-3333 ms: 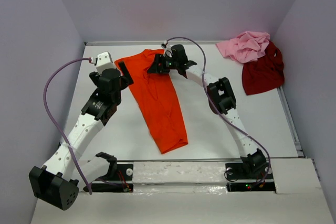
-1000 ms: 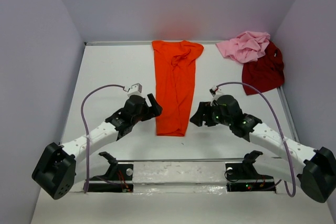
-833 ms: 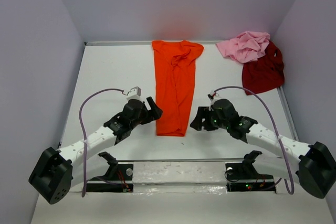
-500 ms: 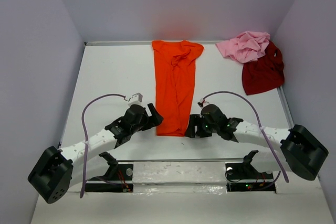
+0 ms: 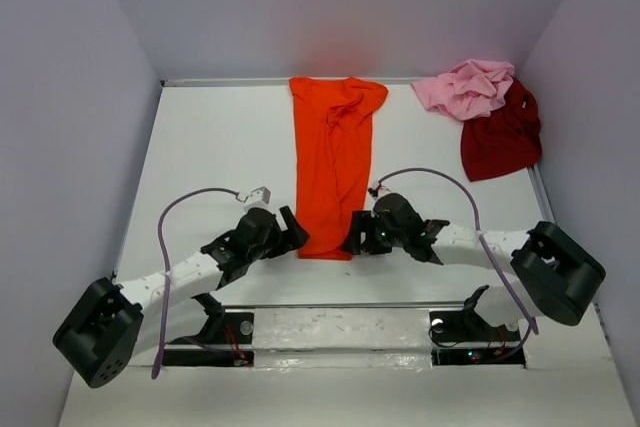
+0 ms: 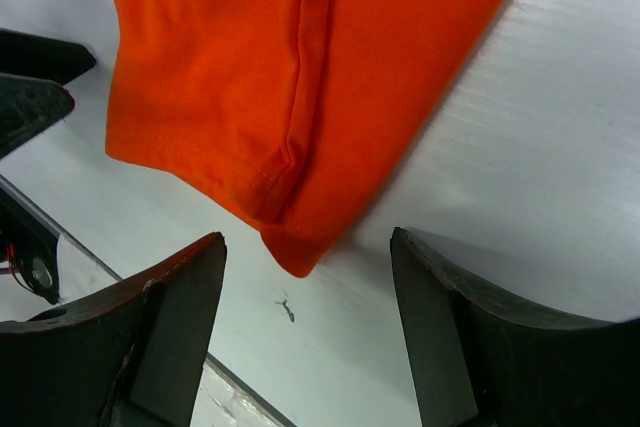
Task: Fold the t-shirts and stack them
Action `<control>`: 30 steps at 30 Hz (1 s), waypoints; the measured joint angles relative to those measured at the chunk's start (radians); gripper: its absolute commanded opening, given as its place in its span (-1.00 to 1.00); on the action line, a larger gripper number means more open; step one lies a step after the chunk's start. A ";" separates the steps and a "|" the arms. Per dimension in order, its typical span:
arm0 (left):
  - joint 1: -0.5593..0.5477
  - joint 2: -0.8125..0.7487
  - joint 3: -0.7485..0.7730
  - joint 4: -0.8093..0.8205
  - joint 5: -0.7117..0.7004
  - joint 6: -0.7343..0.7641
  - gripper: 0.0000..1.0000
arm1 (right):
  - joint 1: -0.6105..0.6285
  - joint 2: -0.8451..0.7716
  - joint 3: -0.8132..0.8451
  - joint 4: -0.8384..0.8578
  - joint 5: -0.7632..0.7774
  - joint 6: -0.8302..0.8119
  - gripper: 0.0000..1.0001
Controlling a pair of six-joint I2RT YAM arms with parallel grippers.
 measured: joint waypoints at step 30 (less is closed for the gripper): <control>-0.115 0.076 -0.021 0.095 0.018 -0.053 0.39 | 0.013 0.085 0.040 0.052 -0.043 0.018 0.15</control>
